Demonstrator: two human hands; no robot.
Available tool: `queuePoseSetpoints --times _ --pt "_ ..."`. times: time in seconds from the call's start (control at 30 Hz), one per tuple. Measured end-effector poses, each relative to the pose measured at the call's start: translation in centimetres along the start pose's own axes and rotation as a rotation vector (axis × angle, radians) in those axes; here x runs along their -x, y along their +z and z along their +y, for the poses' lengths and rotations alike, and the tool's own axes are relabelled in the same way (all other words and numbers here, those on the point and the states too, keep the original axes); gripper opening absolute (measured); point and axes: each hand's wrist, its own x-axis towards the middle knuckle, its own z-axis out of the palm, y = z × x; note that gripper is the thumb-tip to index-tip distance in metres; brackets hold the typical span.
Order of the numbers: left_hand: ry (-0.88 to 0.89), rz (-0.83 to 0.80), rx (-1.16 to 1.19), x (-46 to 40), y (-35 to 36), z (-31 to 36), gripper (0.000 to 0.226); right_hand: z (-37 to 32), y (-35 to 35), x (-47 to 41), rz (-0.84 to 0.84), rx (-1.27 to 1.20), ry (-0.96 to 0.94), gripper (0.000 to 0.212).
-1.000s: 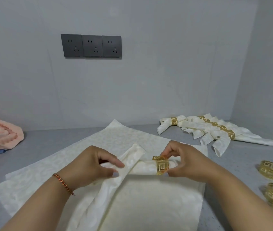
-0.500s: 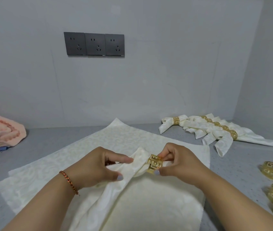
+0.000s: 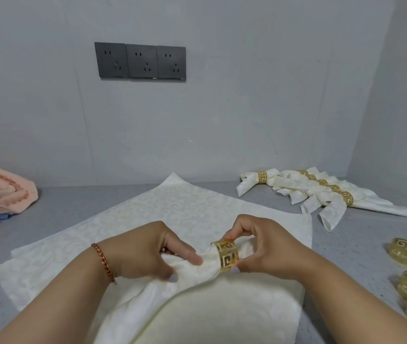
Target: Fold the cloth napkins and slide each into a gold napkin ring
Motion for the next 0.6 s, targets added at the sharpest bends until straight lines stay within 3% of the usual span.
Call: queuePoseSetpoints --times 0.17,0.47,0.53,0.6 --pt "0.005 0.002 -0.052 -0.4 0.4 -0.1 0.052 -0.3 0.7 -0.1 -0.064 0.058 -0.033 0.04" --pt "-0.03 0.181 0.027 -0.7 0.3 -0.1 0.033 0.1 1.4 -0.9 -0.044 -0.049 -0.038 0.045" --pt "-0.023 0.23 0.042 -0.7 0.2 -0.2 0.03 0.4 1.1 -1.0 -0.059 -0.235 0.038 0.034" --pt "-0.013 0.261 0.058 -0.7 0.2 -0.3 0.029 0.6 1.3 -1.1 -0.037 -0.243 0.121 0.023"
